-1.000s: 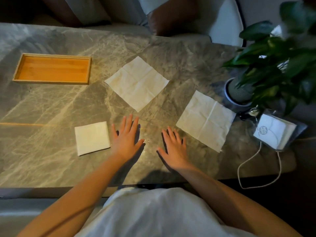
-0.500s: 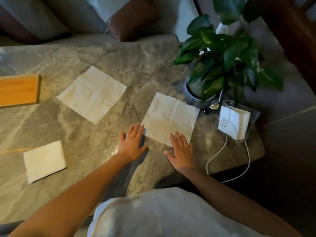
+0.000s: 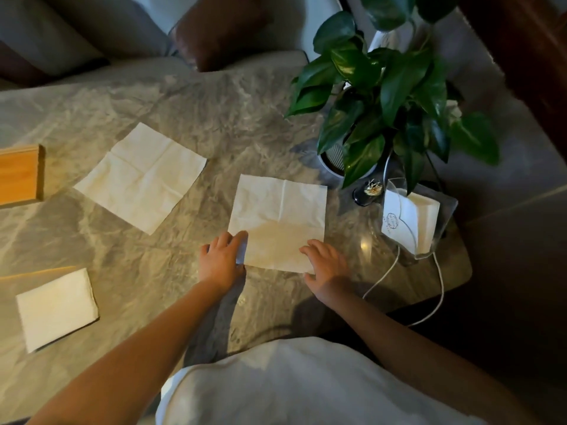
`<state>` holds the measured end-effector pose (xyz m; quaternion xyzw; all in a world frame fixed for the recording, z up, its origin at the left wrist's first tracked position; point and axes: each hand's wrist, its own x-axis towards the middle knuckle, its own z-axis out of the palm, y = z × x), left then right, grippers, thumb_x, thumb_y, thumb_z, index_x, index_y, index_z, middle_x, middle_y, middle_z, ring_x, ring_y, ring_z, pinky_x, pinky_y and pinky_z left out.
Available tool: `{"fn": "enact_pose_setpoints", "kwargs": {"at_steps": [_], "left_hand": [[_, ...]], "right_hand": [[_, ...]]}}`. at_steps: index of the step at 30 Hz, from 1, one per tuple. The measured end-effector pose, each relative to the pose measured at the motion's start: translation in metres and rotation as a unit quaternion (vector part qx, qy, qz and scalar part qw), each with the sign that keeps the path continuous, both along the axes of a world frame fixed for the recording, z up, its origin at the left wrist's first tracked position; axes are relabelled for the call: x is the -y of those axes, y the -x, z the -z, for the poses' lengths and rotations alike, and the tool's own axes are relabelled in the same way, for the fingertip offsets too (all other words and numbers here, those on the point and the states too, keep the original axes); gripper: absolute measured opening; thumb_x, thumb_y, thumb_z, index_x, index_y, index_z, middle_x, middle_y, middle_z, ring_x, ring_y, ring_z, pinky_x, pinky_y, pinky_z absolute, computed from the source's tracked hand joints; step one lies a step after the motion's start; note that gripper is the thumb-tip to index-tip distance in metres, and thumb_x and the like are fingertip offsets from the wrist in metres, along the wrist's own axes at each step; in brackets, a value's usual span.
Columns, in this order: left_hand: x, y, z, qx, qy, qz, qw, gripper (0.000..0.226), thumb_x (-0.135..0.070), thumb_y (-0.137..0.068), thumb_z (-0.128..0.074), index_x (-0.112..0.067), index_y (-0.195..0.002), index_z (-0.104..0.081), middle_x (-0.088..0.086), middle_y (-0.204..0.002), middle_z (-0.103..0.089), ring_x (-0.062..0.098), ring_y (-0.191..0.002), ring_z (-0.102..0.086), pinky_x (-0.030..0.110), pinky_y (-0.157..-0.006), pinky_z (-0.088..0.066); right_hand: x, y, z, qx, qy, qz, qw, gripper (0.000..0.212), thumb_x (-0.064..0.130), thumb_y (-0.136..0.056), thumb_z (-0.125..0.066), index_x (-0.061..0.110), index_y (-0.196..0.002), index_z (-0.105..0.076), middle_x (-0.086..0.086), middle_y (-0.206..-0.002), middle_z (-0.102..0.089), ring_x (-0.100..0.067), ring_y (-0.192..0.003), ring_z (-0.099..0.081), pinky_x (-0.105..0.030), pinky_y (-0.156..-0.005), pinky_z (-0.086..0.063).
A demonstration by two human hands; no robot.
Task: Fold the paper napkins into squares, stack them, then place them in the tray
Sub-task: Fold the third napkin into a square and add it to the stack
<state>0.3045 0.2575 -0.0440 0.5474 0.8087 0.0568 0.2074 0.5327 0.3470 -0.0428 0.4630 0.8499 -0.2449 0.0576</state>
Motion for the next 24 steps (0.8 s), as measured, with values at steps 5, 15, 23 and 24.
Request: {"fn": "enact_pose_setpoints", "kwargs": {"at_steps": [5, 15, 23, 24], "left_hand": [[0.026, 0.011, 0.002, -0.017, -0.006, -0.045, 0.999, 0.054, -0.027, -0.078, -0.070, -0.029, -0.129, -0.052, 0.004, -0.114, -0.052, 0.027, -0.111, -0.047, 0.042, -0.092, -0.036], [0.069, 0.031, 0.006, 0.064, -0.059, -0.096, 0.992, 0.052, -0.024, -0.078, -0.069, -0.023, -0.126, -0.049, 0.003, -0.142, -0.042, 0.028, -0.128, -0.039, 0.049, -0.104, -0.038], [0.056, 0.038, -0.001, 0.142, -0.056, -0.066, 0.986, 0.032, -0.017, -0.071, -0.073, -0.031, -0.098, -0.061, -0.001, -0.128, -0.060, 0.025, -0.119, -0.050, 0.041, -0.095, -0.044], [0.055, 0.038, -0.003, 0.161, -0.055, -0.080, 0.982, 0.032, -0.020, -0.071, -0.070, -0.033, -0.097, -0.059, -0.003, -0.122, -0.062, 0.023, -0.113, -0.052, 0.040, -0.090, -0.046]], "right_hand": [[-0.013, 0.021, 0.004, -0.031, -0.020, -0.038, 0.999, 0.023, 0.021, -0.085, -0.061, 0.027, -0.107, -0.061, 0.008, -0.120, -0.050, -0.017, -0.116, -0.043, -0.036, -0.099, -0.036], [-0.004, 0.034, 0.012, -0.140, -0.030, -0.054, 0.988, 0.004, 0.021, -0.084, -0.054, 0.019, -0.080, -0.052, 0.006, -0.078, -0.052, -0.015, -0.074, -0.048, -0.034, -0.072, -0.041], [0.004, 0.028, 0.004, -0.145, -0.050, -0.102, 0.983, 0.014, 0.033, -0.076, -0.055, 0.027, -0.087, -0.051, 0.009, -0.088, -0.054, -0.013, -0.085, -0.049, -0.032, -0.079, -0.042], [0.004, 0.025, 0.005, -0.134, -0.045, -0.109, 0.984, 0.024, 0.037, -0.074, -0.059, 0.029, -0.095, -0.052, 0.010, -0.097, -0.055, -0.011, -0.093, -0.048, -0.028, -0.083, -0.038]]}}
